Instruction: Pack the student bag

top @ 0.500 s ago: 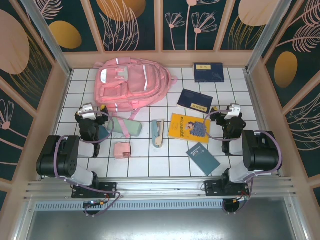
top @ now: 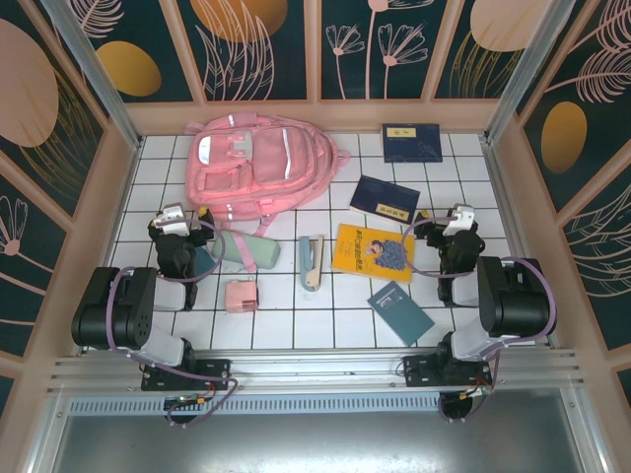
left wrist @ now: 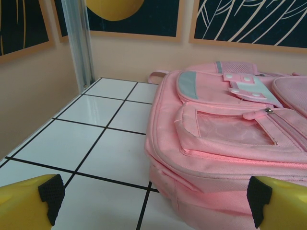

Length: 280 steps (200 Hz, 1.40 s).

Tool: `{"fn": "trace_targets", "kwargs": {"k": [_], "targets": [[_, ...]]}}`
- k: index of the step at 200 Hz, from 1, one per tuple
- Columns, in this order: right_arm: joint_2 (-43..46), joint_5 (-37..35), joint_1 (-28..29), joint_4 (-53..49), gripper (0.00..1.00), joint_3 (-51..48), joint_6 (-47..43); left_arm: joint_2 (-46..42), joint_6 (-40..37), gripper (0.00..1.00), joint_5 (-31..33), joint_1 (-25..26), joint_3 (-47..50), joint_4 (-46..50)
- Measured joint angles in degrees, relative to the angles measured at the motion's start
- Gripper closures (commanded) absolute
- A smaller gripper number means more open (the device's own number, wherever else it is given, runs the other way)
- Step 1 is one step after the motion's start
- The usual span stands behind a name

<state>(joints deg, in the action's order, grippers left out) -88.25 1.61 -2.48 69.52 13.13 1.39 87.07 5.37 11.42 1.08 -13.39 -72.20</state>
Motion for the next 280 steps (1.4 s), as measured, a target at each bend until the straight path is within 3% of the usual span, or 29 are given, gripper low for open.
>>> {"fn": "trace_targets", "kwargs": {"k": [93, 116, 142, 166, 194, 224, 250, 280], "targets": [[0.2, 0.0, 0.1, -0.9, 0.01, 0.2, 0.0, -0.1, 0.0, 0.01, 0.0, 0.0, 0.0, 0.3], [5.4, -0.4, 1.7, -10.8, 0.01, 3.4, -1.1, -4.7, -0.1, 0.01, 1.5, 0.3, -2.9, 10.7], [17.1, -1.0, 8.4, -17.2, 0.01, 7.4, -2.8, -12.7, 0.1, 0.01, 5.1, 2.5, -10.7, 23.2], [26.0, -1.9, 19.4, -23.9, 0.01, 13.5, -5.8, -22.2, 2.8, 0.01, 6.0, 5.9, -13.6, 30.5], [28.9, -3.9, 31.7, -31.5, 0.01, 22.1, -7.3, -26.6, 9.7, 0.01, 2.4, 8.3, -22.2, 43.1], [29.0, -5.9, 37.4, -39.6, 0.01, 30.8, -4.8, -25.3, 17.8, 0.01, 0.2, 10.0, -36.6, 60.1], [26.8, -10.0, 35.2, -53.5, 0.01, 43.0, 8.8, -21.4, 25.8, 0.01, 2.1, 10.0, -48.0, 74.1], [21.6, -2.0, 20.9, -64.6, 0.01, 53.2, 23.4, -17.7, 35.8, 0.01, -3.0, 8.9, -49.2, 81.0]]}}
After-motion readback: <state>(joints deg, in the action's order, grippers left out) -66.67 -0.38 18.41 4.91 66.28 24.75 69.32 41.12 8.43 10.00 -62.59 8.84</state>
